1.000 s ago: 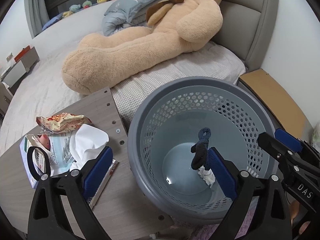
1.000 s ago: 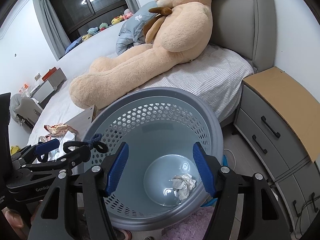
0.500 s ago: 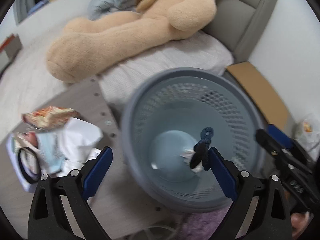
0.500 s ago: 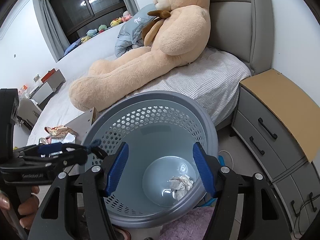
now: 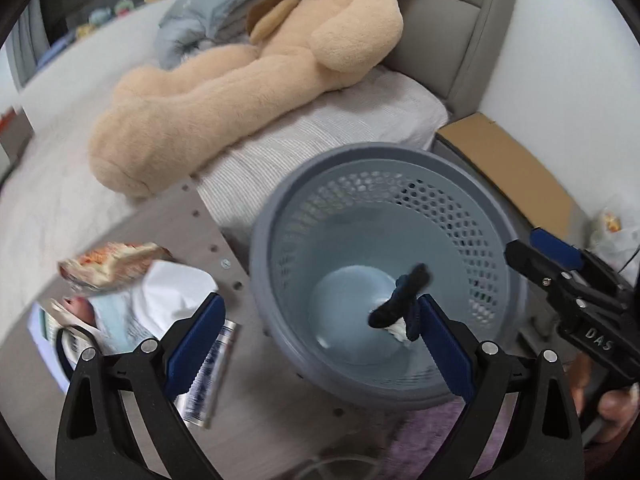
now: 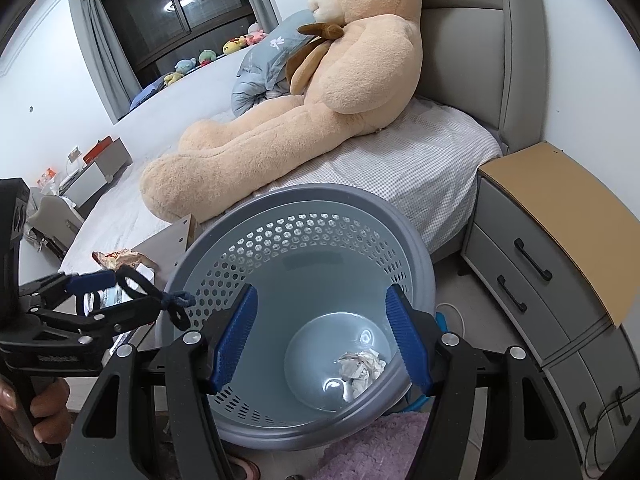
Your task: Collect trash
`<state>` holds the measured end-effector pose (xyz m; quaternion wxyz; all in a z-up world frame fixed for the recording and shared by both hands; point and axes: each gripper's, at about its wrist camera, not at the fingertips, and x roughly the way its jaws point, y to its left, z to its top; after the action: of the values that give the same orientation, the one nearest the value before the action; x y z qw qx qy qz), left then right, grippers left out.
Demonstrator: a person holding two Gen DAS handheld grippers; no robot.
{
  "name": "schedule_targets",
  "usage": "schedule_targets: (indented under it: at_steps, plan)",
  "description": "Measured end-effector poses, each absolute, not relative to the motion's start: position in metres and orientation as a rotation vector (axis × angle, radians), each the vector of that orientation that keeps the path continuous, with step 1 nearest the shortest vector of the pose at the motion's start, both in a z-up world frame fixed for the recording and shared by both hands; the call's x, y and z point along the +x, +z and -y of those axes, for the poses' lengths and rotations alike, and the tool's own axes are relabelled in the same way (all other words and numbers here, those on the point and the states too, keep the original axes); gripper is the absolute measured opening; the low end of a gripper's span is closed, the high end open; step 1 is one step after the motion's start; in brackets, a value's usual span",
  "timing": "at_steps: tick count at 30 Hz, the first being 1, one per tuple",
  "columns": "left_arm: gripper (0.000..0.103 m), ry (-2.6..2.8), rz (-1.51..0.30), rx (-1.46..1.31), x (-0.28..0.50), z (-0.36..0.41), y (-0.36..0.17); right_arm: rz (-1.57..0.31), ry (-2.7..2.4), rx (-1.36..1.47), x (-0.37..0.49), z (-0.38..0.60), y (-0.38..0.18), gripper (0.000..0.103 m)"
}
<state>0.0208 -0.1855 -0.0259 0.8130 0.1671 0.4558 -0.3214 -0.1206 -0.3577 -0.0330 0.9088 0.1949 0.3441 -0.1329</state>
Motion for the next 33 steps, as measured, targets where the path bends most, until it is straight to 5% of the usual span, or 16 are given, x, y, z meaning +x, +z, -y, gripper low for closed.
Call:
schedule_targets:
  at_steps: [33]
  plan:
    - [0.091, -0.844, -0.824, 0.425, 0.007, 0.187, -0.006, -0.69, 0.104, 0.37, -0.103, 0.346, -0.029, 0.064]
